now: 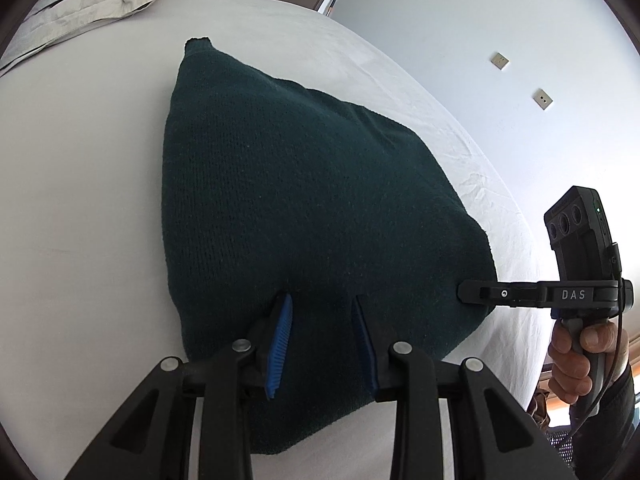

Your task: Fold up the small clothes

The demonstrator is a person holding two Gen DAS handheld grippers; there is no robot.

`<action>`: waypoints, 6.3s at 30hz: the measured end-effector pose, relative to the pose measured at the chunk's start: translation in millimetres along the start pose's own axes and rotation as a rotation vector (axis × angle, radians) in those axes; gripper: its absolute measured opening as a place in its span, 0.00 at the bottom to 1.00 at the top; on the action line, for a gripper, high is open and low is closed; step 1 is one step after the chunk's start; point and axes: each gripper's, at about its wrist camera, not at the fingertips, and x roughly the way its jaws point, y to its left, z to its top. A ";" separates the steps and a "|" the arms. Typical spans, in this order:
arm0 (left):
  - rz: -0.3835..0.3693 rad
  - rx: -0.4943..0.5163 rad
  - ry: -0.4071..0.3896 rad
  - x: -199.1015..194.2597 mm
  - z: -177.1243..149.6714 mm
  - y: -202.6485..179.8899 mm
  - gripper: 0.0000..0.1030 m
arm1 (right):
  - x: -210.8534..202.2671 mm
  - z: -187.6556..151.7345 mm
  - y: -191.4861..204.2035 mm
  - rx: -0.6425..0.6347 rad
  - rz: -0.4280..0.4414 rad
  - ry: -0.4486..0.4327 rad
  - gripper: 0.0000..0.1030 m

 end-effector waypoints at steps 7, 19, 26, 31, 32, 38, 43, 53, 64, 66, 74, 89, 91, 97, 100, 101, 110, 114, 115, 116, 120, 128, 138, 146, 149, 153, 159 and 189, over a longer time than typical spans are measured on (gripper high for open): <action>0.008 -0.001 -0.001 0.1 0.7 0.4 0.34 | -19.2 7.8 29.6 -0.188 -0.281 0.039 0.05; -0.016 -0.010 -0.006 -3.4 -2.3 3.0 0.39 | -73.2 87.8 -27.5 0.071 0.044 -0.337 0.79; -0.033 -0.016 -0.004 -2.7 -2.0 4.7 0.42 | -2.4 131.1 2.4 -0.108 -0.162 -0.175 0.32; -0.052 -0.038 -0.015 -4.5 -2.7 7.1 0.42 | 13.4 127.9 35.6 -0.265 -0.372 -0.226 0.07; -0.054 -0.041 -0.021 -5.1 -3.5 7.2 0.42 | 9.6 126.0 47.5 -0.308 -0.415 -0.246 0.07; -0.025 -0.061 -0.084 -12.9 -11.7 4.3 0.43 | -0.6 142.4 110.4 -0.448 -0.468 -0.349 0.06; 0.034 -0.012 -0.112 -5.3 -22.0 -3.0 0.43 | 37.1 173.6 78.6 -0.367 -0.502 -0.251 0.06; 0.077 0.002 -0.190 -48.8 -5.0 2.1 0.61 | -7.3 156.0 46.8 -0.191 -0.426 -0.411 0.45; 0.190 0.070 -0.129 -11.1 38.1 17.8 0.62 | -2.0 35.0 47.0 -0.211 -0.233 -0.253 0.40; 0.240 0.098 -0.137 -3.1 23.8 21.0 0.67 | 4.2 19.5 31.5 -0.204 -0.299 -0.254 0.36; 0.216 0.031 -0.170 -30.1 15.6 27.4 0.62 | -13.1 12.7 27.7 -0.148 -0.361 -0.273 0.41; 0.173 0.001 -0.063 49.4 115.4 43.9 0.62 | 17.4 111.1 36.6 0.006 0.041 -0.259 0.38; 0.123 -0.035 -0.089 54.5 111.0 57.0 0.62 | 20.8 108.6 15.4 0.049 0.091 -0.282 0.15; 0.186 0.023 -0.087 58.4 107.4 46.5 0.65 | 9.7 107.8 10.6 0.076 0.091 -0.306 0.12; 0.202 0.032 -0.093 59.8 105.2 44.3 0.66 | -2.0 119.6 29.8 0.042 0.140 -0.343 0.15; 0.208 0.037 -0.091 61.1 105.4 43.3 0.66 | -2.2 119.8 35.1 0.030 0.143 -0.328 0.16; 0.236 0.074 -0.089 64.7 107.8 38.7 0.67 | 23.0 98.6 2.1 0.041 0.193 -0.335 0.16; 0.237 0.078 -0.095 64.7 107.4 40.3 0.67 | 1.3 83.4 2.5 -0.015 0.090 -0.367 0.16; 0.239 0.080 -0.096 65.2 107.3 40.1 0.67 | -5.7 79.2 4.4 -0.022 0.067 -0.384 0.18; 0.241 0.081 -0.098 65.3 106.8 39.7 0.67 | -13.3 74.2 6.0 -0.031 0.045 -0.403 0.23; 0.218 0.066 -0.115 58.2 105.7 40.6 0.67 | -35.3 61.6 5.6 -0.025 0.002 -0.469 0.73; 0.221 -0.122 -0.274 -37.8 74.4 69.7 0.83 | -22.6 59.8 -12.6 0.029 0.015 -0.328 0.73; 0.138 -0.216 -0.025 7.3 49.4 71.4 0.82 | 6.3 65.2 2.0 0.002 -0.034 -0.180 0.50; 0.125 -0.171 0.035 18.2 57.4 54.2 0.49 | 8.3 58.2 46.8 -0.142 -0.253 -0.211 0.21; 0.139 -0.145 0.023 4.0 54.4 46.9 0.39 | 4.9 44.7 87.4 -0.269 -0.393 -0.253 0.19; 0.179 -0.104 -0.032 -40.0 43.1 39.0 0.37 | -15.0 20.4 130.1 -0.334 -0.372 -0.304 0.18; 0.242 -0.019 -0.099 -127.7 -5.7 37.0 0.37 | -24.3 -40.7 189.5 -0.412 -0.284 -0.306 0.18; 0.419 -0.123 -0.244 -186.6 -164.4 88.3 0.55 | -14.1 -185.6 190.6 -0.246 -0.141 -0.358 0.48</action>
